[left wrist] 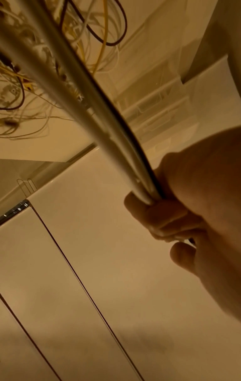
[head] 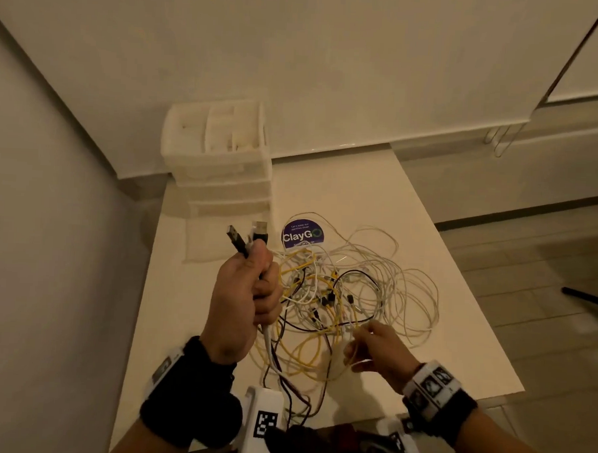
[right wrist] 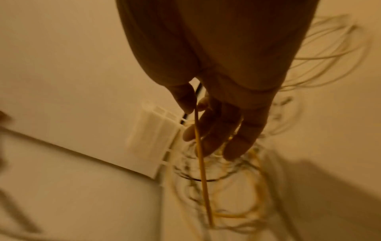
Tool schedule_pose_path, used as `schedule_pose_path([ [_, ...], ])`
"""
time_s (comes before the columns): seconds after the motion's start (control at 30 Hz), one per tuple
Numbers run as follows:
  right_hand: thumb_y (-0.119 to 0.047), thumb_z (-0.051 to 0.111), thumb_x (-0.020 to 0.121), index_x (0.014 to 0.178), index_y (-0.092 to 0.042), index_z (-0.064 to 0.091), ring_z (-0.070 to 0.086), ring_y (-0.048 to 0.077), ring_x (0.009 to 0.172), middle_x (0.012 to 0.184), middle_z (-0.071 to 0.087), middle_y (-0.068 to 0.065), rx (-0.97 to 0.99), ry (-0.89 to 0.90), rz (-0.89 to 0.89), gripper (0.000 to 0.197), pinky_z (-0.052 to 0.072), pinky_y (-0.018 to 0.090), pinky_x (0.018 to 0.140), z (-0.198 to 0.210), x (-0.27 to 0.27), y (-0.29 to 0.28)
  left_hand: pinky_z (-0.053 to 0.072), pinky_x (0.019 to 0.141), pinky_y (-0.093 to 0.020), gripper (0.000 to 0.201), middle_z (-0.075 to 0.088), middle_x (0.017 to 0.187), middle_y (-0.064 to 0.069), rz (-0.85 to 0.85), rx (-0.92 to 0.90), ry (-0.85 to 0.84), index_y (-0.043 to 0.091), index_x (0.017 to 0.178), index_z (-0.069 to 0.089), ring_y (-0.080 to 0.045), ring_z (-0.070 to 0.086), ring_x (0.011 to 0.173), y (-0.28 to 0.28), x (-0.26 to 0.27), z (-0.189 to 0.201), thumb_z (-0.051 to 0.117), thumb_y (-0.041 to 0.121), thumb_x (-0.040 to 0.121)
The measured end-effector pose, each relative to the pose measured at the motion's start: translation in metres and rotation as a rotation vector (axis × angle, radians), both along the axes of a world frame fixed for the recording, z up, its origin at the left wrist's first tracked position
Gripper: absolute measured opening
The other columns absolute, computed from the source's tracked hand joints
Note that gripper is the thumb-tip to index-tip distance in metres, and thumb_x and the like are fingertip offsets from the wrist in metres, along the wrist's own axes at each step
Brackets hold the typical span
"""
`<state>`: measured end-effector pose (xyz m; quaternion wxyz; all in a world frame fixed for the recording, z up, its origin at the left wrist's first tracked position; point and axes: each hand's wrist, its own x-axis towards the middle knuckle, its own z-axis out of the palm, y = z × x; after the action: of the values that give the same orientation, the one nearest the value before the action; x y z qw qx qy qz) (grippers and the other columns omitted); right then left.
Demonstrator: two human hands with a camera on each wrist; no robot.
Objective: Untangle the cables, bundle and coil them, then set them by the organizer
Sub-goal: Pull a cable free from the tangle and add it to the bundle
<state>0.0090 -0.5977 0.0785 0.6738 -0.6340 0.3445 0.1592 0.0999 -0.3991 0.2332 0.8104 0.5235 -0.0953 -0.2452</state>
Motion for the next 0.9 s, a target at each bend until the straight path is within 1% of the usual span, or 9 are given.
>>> schedule_pose_path([
  [0.07,-0.012,0.045,0.101,0.088,-0.005,0.048,0.06,0.032,0.066,0.07,0.06,0.016,0.239,-0.146,-0.062,0.015,0.05,0.044,0.067,0.041,-0.001,-0.002,0.01,0.039,-0.017,0.044,0.016,0.054,0.002,0.004,0.046,-0.014,0.019,0.067,0.022,-0.008,0.012,0.039,-0.007,0.001,-0.001,0.048,0.046,0.088],
  [0.2,-0.017,0.047,0.096,0.091,-0.005,0.046,0.054,0.031,0.063,0.069,0.05,0.014,0.35,-0.465,0.007,0.013,0.05,0.044,0.068,0.107,0.002,0.005,0.01,0.042,-0.025,0.047,0.012,0.059,-0.005,-0.005,0.124,-0.096,0.021,0.065,0.026,-0.013,0.008,0.044,-0.021,0.004,-0.003,0.06,0.046,0.086],
  [0.37,-0.025,0.046,0.095,0.094,0.0,0.041,0.047,0.029,0.053,0.064,0.054,0.009,0.038,-0.738,0.226,0.025,0.041,0.042,0.056,0.151,0.014,0.03,0.018,0.041,-0.025,0.031,0.023,0.057,0.0,-0.016,0.182,-0.193,0.027,0.069,0.044,-0.013,0.018,0.043,-0.037,0.002,0.004,0.061,0.043,0.089],
  [0.47,-0.021,0.045,0.1,0.09,-0.003,0.043,0.047,0.031,0.05,0.06,0.054,0.004,-0.186,-0.788,0.277,0.021,0.043,0.044,0.053,0.157,0.021,0.044,0.041,0.053,-0.024,0.022,0.042,0.062,0.002,0.05,0.259,-0.293,0.028,0.076,0.056,-0.01,0.044,0.053,-0.042,0.0,0.002,0.051,0.04,0.094],
  [0.57,-0.02,0.047,0.099,0.089,-0.012,0.047,0.048,0.018,0.048,0.057,0.054,0.001,-0.331,-0.795,0.302,0.013,0.042,0.039,0.052,0.155,0.025,0.051,0.04,0.061,-0.032,0.031,0.044,0.063,0.003,0.093,0.317,-0.31,0.032,0.073,0.059,-0.013,0.043,0.06,-0.042,0.001,-0.002,0.041,0.045,0.096],
  [0.67,-0.028,0.047,0.097,0.088,-0.018,0.048,0.049,0.008,0.049,0.058,0.057,-0.004,-0.378,-0.795,0.343,0.013,0.041,0.027,0.051,0.15,0.028,0.054,0.038,0.055,-0.028,0.046,0.047,0.061,0.002,0.146,0.32,-0.304,0.013,0.074,0.052,-0.014,0.042,0.056,-0.034,0.009,0.001,0.034,0.046,0.1],
  [0.77,-0.034,0.044,0.097,0.085,-0.022,0.052,0.051,0.007,0.051,0.059,0.058,-0.004,-0.429,-0.789,0.435,0.018,0.039,0.019,0.054,0.144,0.027,0.055,0.049,0.059,-0.036,0.05,0.051,0.061,-0.004,0.247,0.114,-0.233,0.02,0.066,0.055,-0.024,0.053,0.055,-0.021,0.025,0.017,0.029,0.043,0.102],
  [0.83,-0.035,0.042,0.096,0.085,-0.025,0.057,0.051,0.007,0.053,0.059,0.056,-0.006,-0.448,-0.799,0.483,0.021,0.039,0.017,0.056,0.138,0.026,0.053,0.053,0.06,-0.043,0.046,0.041,0.057,-0.003,0.257,-0.072,-0.156,0.018,0.068,0.05,-0.025,0.052,0.048,-0.009,0.036,0.029,0.027,0.04,0.101],
  [0.9,-0.034,0.042,0.096,0.088,-0.027,0.061,0.051,0.007,0.056,0.06,0.055,-0.008,-0.441,-0.805,0.502,0.022,0.04,0.017,0.057,0.133,0.028,0.049,0.046,0.045,-0.03,0.038,0.032,0.057,0.001,0.255,-0.135,-0.141,0.016,0.075,0.044,-0.015,0.036,0.039,0.006,0.046,0.037,0.03,0.043,0.097],
])
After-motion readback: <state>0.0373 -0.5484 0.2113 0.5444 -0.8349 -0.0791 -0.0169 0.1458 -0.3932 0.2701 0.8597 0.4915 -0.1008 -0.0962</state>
